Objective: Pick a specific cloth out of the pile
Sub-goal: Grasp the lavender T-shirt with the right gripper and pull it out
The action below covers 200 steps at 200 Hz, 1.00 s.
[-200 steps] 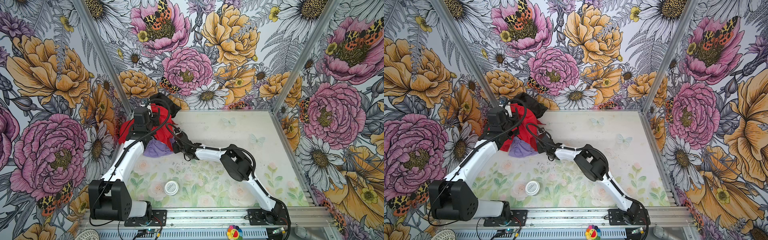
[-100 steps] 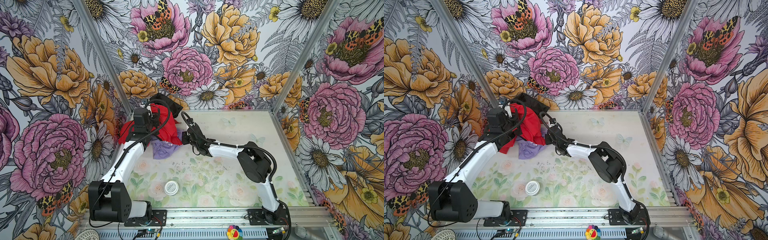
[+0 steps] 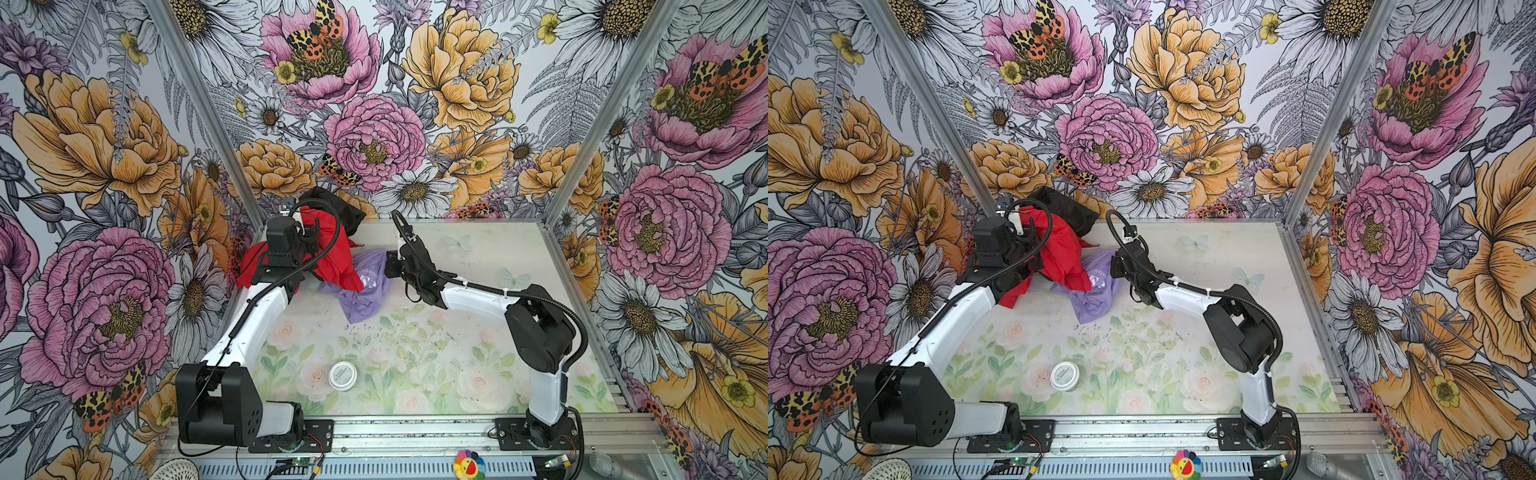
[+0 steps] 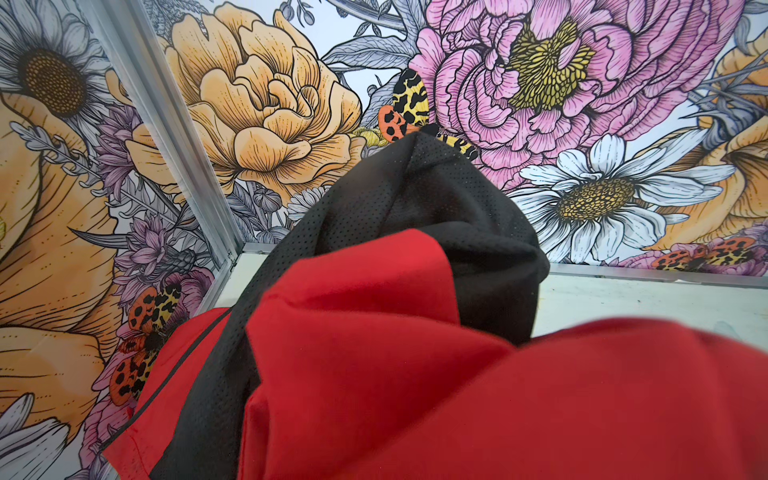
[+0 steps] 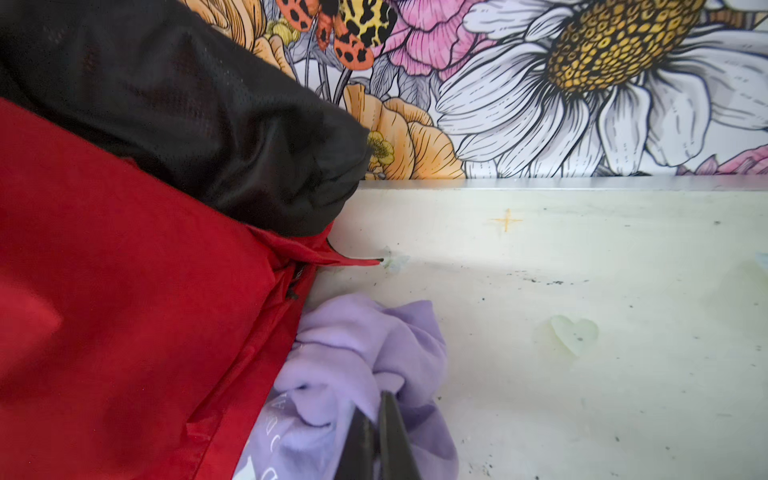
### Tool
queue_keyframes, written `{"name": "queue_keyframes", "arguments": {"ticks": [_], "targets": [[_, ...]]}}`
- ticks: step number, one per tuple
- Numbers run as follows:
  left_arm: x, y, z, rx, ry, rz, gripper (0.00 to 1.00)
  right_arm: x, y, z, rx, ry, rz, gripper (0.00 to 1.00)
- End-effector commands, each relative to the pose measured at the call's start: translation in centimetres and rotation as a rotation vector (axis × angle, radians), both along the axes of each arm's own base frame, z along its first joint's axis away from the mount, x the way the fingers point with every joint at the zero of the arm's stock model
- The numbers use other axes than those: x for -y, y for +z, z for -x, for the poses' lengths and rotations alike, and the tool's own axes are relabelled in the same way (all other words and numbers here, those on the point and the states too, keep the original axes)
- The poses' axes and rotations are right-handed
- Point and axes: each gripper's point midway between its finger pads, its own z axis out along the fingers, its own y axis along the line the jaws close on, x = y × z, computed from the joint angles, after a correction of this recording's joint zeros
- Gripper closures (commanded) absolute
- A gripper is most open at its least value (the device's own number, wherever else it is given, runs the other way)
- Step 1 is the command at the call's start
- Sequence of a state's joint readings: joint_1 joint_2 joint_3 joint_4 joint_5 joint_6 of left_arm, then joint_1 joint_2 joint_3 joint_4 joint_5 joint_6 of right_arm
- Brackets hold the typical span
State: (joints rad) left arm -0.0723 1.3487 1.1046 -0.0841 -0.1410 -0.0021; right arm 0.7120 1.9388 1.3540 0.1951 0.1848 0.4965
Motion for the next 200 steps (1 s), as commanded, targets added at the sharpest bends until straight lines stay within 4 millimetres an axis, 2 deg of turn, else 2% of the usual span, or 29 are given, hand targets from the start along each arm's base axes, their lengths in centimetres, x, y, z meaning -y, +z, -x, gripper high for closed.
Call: {"name": "queue_keyframes", "arguments": {"ticks": [1,35,96,165,200], "targets": [[-0.5,2.8,0.4,0.097,0.023,0.009,1.00,1.1,3.8,-0.4,0.083,-0.032,-0.048,1.00],[-0.5,2.7,0.4,0.096,0.022,0.004,1.00,2.1,4.2,-0.4,0.088,-0.041,-0.040,1.00],[-0.4,2.7,0.4,0.096,0.019,0.003,1.00,3.7,6.5,-0.5,0.124,-0.056,-0.022,1.00],[0.0,2.2,0.2,0.090,0.008,0.003,1.00,4.7,8.6,0.0,0.146,-0.037,0.005,1.00],[0.0,2.1,0.1,0.085,0.009,0.000,1.00,5.2,9.0,0.3,0.147,-0.023,0.031,1.00]]}}
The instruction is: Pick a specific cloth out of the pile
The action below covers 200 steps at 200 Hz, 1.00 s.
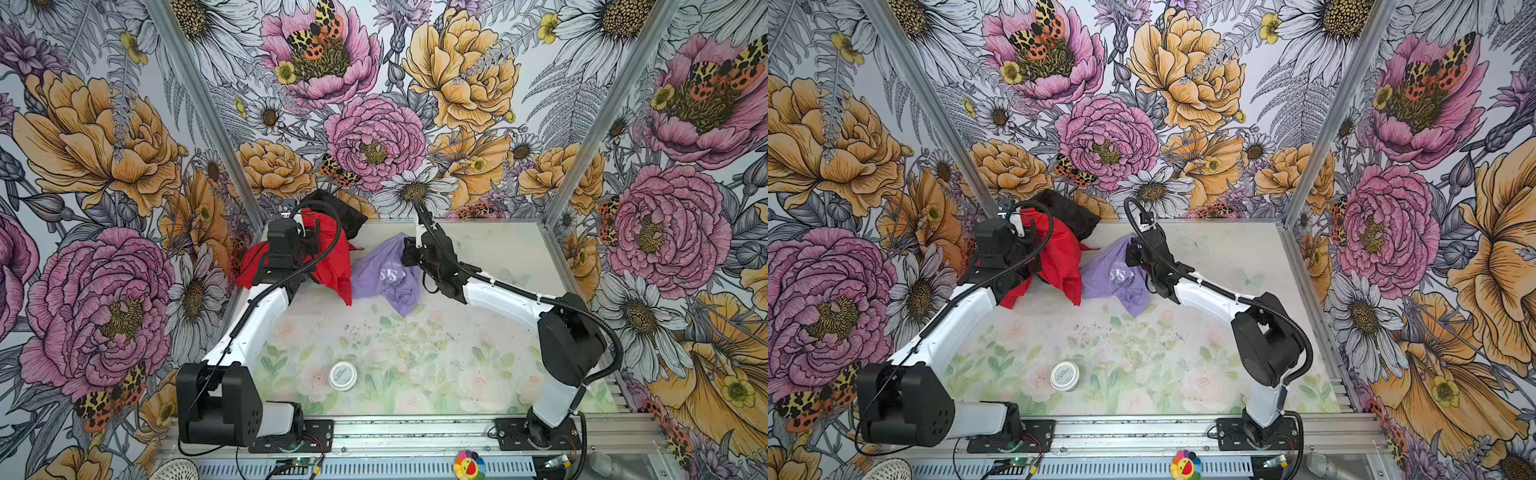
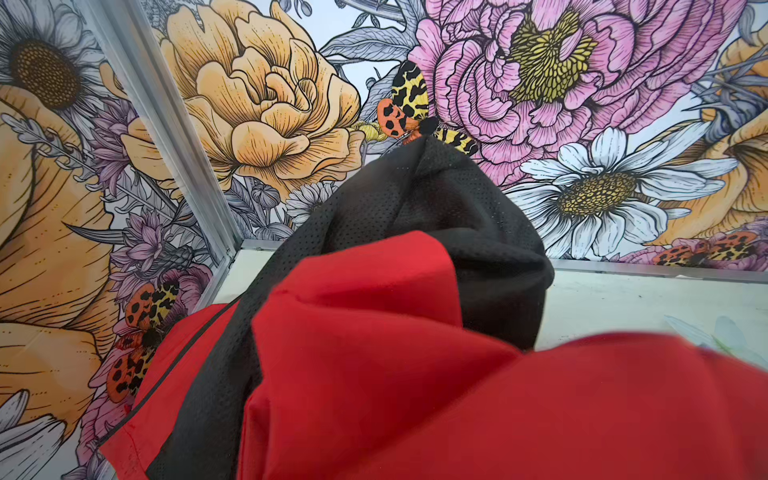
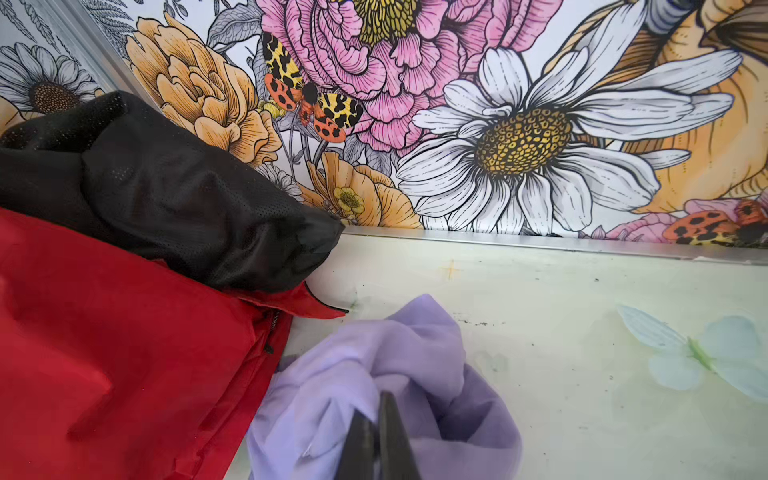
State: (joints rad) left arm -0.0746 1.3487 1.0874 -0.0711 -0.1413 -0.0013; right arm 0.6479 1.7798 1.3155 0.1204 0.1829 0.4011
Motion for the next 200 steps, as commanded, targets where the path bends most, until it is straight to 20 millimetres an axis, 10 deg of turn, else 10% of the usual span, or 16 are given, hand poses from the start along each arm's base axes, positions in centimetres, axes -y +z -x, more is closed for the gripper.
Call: {"name": "queue_keyframes", "arguments": {"ticks": [1,158,200], "targets": [[-0.1,2.6,0.0,0.089,0.012,0.000,1.00,0.5,3.8,0.2,0.070,0.010,-0.017,1.00],[0.3,2.6,0.1,0.088,0.005,-0.024,1.00,3.1,3.7,0.9,0.048,0.009,0.178,1.00],[0.3,2.4,0.1,0.085,0.008,-0.025,1.00,5.0,2.3,1.6,0.023,-0.018,0.314,0.81]]}}
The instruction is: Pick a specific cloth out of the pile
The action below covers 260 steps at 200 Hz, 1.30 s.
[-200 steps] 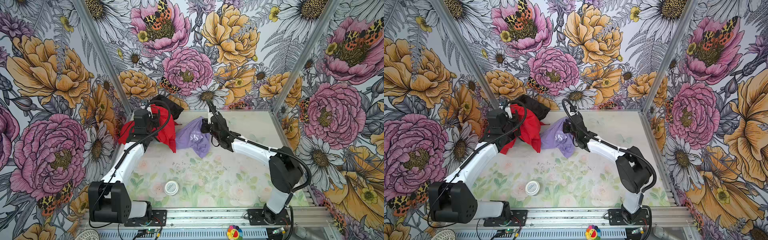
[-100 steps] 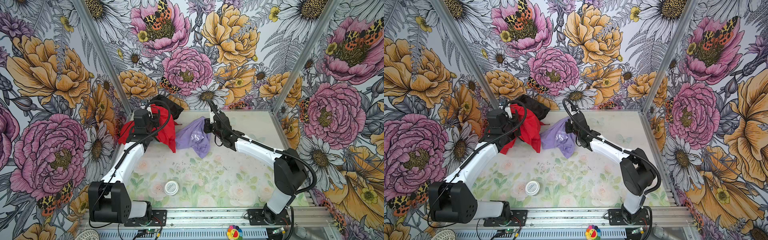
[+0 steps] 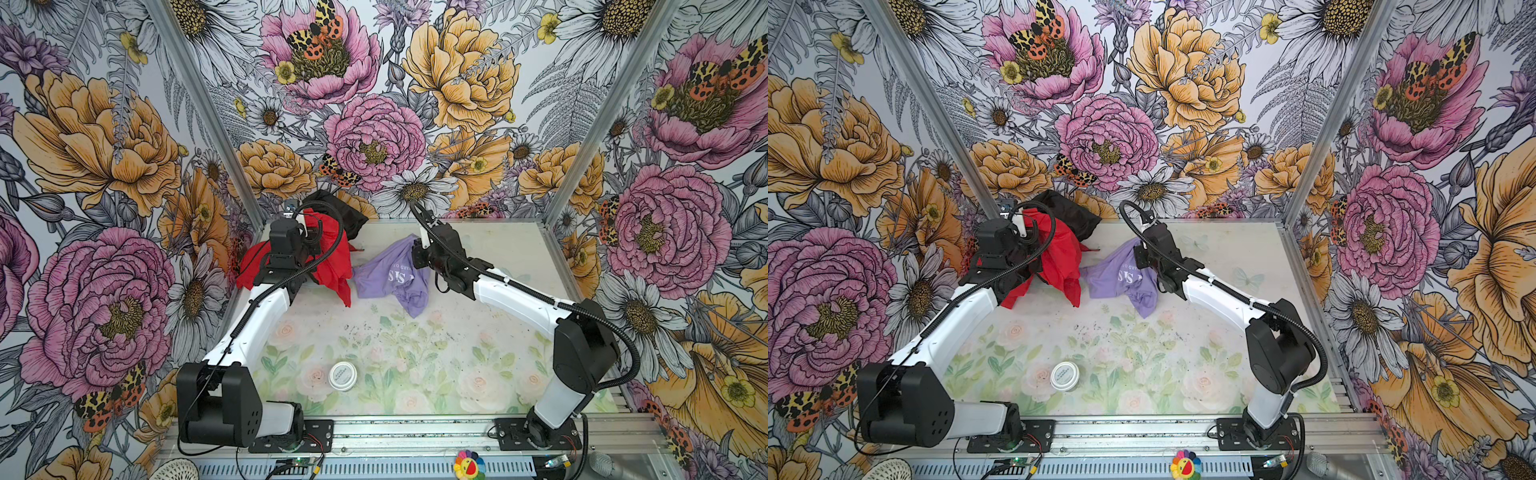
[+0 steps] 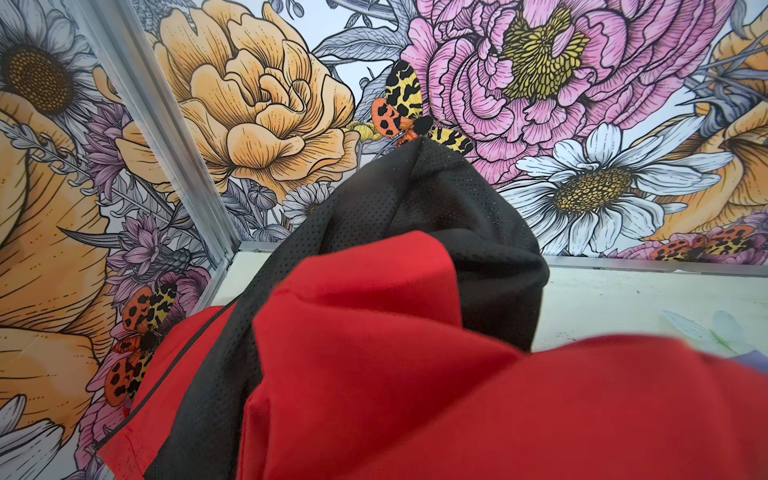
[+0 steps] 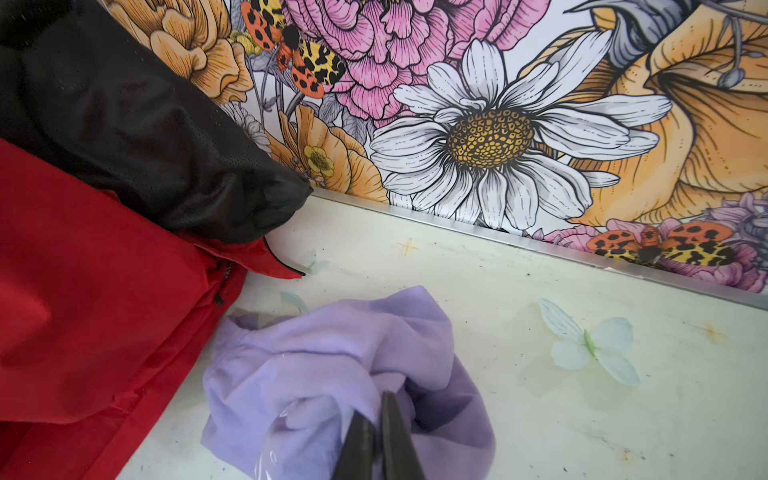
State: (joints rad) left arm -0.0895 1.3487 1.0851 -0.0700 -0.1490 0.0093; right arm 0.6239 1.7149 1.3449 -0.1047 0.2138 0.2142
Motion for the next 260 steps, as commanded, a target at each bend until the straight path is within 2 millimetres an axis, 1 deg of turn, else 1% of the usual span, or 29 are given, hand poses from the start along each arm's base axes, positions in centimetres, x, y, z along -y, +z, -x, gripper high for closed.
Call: {"name": "queue_keyframes", "arguments": {"ticks": [1,10,12,13,15,18,19,21,31,39,50,58,68,81,99,113,133,150,170,182,199,220,234,243,260], "targets": [[-0.3,2.5,0.1,0.086,0.019,-0.012,1.00,2.0,2.5,0.5,0.054,-0.031,0.073,0.79],[-0.3,2.5,0.1,0.086,0.020,-0.014,1.00,2.6,2.7,0.7,0.056,-0.041,0.103,0.67],[-0.3,2.5,0.1,0.087,0.020,-0.015,1.00,2.7,2.7,0.7,0.056,-0.043,0.110,0.64],[-0.3,2.5,0.1,0.086,0.020,-0.015,1.00,2.8,2.8,0.8,0.057,-0.045,0.116,0.61],[-0.3,2.5,0.1,0.086,0.022,-0.016,1.00,2.8,2.8,0.8,0.058,-0.045,0.119,0.59],[-0.3,2.5,0.1,0.087,0.021,-0.016,1.00,3.1,2.9,1.0,0.058,-0.049,0.131,0.53],[-0.3,2.5,0.1,0.086,0.020,-0.016,1.00,3.1,2.9,1.0,0.058,-0.049,0.131,0.53],[-0.3,2.5,0.1,0.085,0.021,-0.015,1.00,3.2,3.1,1.1,0.060,-0.050,0.139,0.49],[-0.3,2.5,0.1,0.086,0.020,-0.015,1.00,3.6,3.8,1.5,0.072,-0.061,0.160,0.38],[-0.3,2.5,0.0,0.086,0.020,-0.014,1.00,3.7,4.4,1.9,0.087,-0.065,0.172,0.32],[-0.3,2.4,0.1,0.084,0.021,-0.015,1.00,3.4,5.1,2.6,0.102,-0.059,0.179,0.26],[-0.3,2.5,0.0,0.086,0.021,-0.016,1.00,2.7,5.4,3.1,0.105,-0.040,0.177,0.22],[-0.3,2.4,0.0,0.084,0.022,-0.016,1.00,1.3,5.1,3.7,0.100,-0.004,0.176,0.17],[-0.3,2.4,0.0,0.084,0.023,-0.015,1.00,-0.7,4.2,4.1,0.080,0.047,0.183,0.12],[-0.2,2.4,0.0,0.084,0.020,-0.016,1.00,-2.9,1.7,3.8,0.025,0.078,0.193,0.10],[-0.3,2.3,0.0,0.082,0.024,-0.016,1.00,-4.0,-0.3,3.3,-0.014,0.085,0.206,0.09],[-0.2,2.4,0.1,0.084,0.022,-0.018,1.00,-4.3,-3.1,2.1,-0.060,0.043,0.247,0.07],[-0.2,2.3,0.0,0.084,0.023,-0.017,1.00,-3.6,-4.9,1.2,-0.083,-0.010,0.283,0.07],[-0.3,2.3,0.0,0.084,0.023,-0.015,1.00,-2.5,-7.5,0.3,-0.140,-0.050,0.312,0.07],[-0.2,2.3,0.0,0.084,0.021,-0.015,1.00,-1.9,-9.2,0.0,-0.184,-0.062,0.333,0.07],[-0.2,2.3,0.0,0.084,0.021,-0.014,1.00,-1.5,-11.3,-0.2,-0.237,-0.059,0.360,0.09],[-0.2,2.3,0.0,0.084,0.020,-0.015,1.00,-1.4,-13.5,-0.3,-0.295,-0.050,0.378,0.17],[-0.1,2.2,0.0,0.082,0.019,-0.014,1.00,-1.6,-14.7,-0.2,-0.324,-0.036,0.372,0.32],[-0.1,2.2,0.0,0.081,0.018,-0.014,1.00,-1.8,-15.0,-0.2,-0.333,-0.032,0.365,0.41],[-0.1,2.1,0.0,0.080,0.017,-0.015,1.00,-2.1,-15.4,-0.2,-0.344,-0.024,0.354,0.52]]}}
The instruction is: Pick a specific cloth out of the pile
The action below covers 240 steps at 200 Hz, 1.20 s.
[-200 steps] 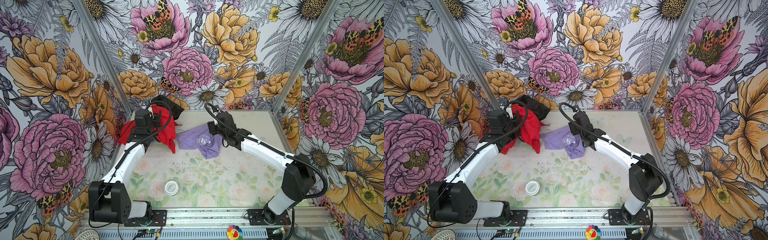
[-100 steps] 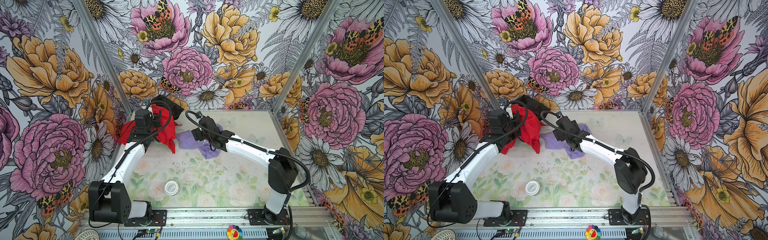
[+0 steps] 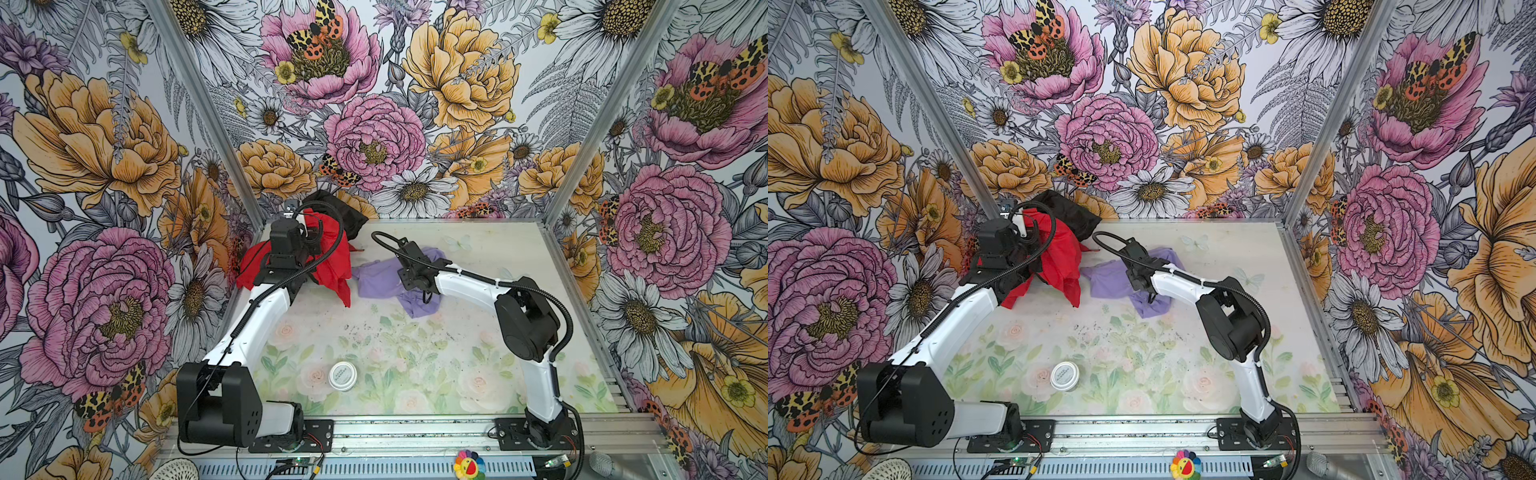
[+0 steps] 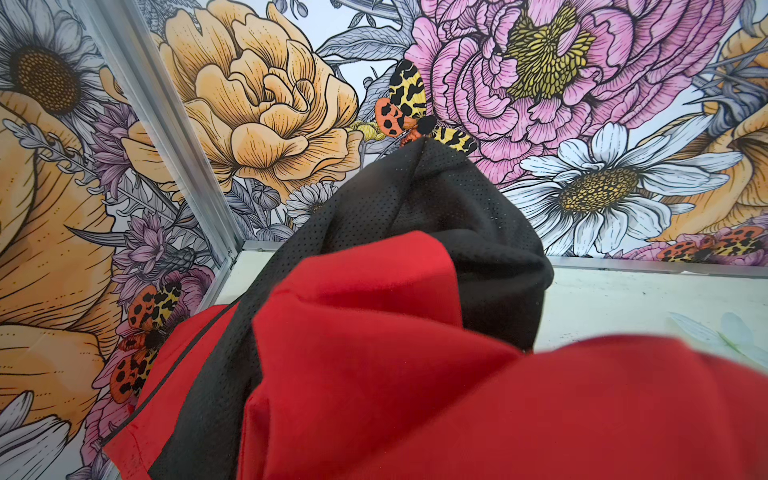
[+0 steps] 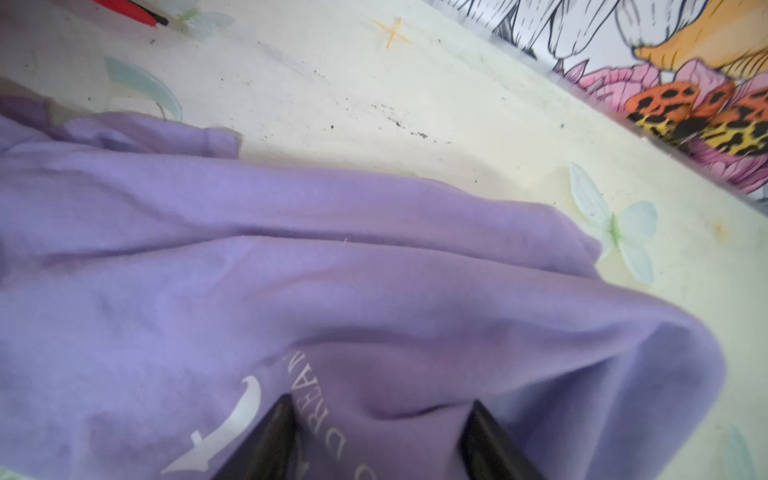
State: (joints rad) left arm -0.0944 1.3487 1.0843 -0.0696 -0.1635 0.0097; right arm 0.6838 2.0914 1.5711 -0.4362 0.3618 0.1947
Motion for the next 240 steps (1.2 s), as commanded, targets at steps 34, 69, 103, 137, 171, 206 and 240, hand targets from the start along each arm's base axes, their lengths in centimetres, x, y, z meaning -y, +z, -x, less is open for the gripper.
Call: {"name": "queue_keyframes", "arguments": {"ticks": [34,69,103,137,171,206,240], "targets": [[0.0,2.2,-0.1,0.080,0.007,-0.011,1.00,-1.2,1.5,-0.4,-0.002,0.003,-0.072,0.77],[0.0,2.2,0.0,0.081,0.007,-0.010,1.00,-1.1,5.6,-1.3,0.057,-0.001,-0.137,0.93],[0.0,2.0,-0.1,0.077,0.010,-0.013,1.00,-0.2,10.1,-1.8,0.132,-0.010,-0.179,1.00],[0.0,2.1,-0.1,0.078,0.007,-0.012,1.00,0.8,13.6,-2.1,0.191,-0.013,-0.207,1.00],[0.0,2.1,-0.1,0.079,0.009,-0.013,1.00,1.5,16.4,-2.3,0.238,-0.011,-0.234,1.00],[0.1,2.1,0.0,0.080,0.006,-0.013,1.00,2.2,19.1,-2.6,0.286,-0.010,-0.251,1.00],[0.1,2.2,0.0,0.082,0.006,-0.012,1.00,3.1,21.6,-2.8,0.334,-0.011,-0.258,1.00]]}}
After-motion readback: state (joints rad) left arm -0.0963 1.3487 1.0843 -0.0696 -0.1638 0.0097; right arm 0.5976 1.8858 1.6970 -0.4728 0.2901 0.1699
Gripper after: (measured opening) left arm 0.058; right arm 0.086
